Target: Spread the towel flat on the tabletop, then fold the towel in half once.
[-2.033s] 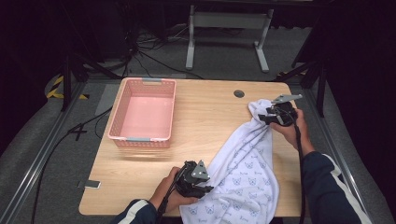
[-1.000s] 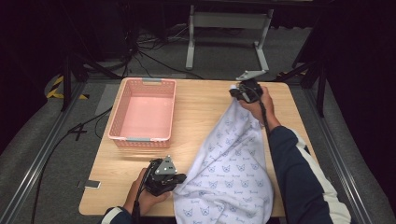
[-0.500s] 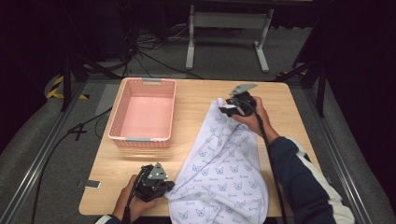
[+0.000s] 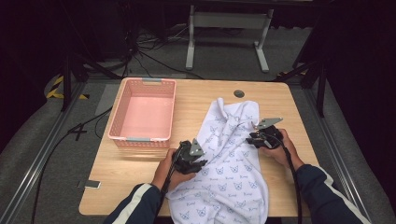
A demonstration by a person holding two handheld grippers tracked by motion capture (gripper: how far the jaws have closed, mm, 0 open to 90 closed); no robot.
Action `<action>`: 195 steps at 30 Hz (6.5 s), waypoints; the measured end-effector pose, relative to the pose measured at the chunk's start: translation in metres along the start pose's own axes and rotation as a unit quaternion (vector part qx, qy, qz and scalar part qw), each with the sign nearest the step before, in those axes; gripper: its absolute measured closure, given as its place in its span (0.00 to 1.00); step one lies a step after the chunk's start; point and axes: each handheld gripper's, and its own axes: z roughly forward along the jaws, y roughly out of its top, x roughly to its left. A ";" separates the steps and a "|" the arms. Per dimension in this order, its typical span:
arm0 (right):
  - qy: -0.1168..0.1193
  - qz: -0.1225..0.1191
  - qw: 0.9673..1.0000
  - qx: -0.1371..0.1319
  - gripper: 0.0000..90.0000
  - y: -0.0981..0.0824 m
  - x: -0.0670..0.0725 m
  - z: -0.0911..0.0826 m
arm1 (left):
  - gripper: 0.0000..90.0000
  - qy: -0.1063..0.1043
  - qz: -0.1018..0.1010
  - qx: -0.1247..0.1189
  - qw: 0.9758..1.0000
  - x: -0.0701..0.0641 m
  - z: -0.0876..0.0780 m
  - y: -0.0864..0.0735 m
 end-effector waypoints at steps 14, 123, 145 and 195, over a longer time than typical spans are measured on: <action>-0.057 0.067 0.996 0.013 0.73 -0.063 -0.025 -0.052 | 0.79 0.036 0.010 0.001 0.999 0.017 0.061 0.033; -0.033 0.050 0.998 0.006 0.44 -0.092 -0.006 -0.105 | 0.67 0.056 0.045 0.028 0.997 -0.004 0.035 0.013; 0.081 -0.021 0.991 0.109 0.58 -0.150 0.062 -0.153 | 0.70 -0.065 0.038 0.066 0.995 -0.052 -0.029 -0.046; -0.065 0.082 0.994 -0.034 0.51 -0.056 -0.064 -0.098 | 0.27 0.004 -0.059 -0.019 0.998 0.044 0.054 0.066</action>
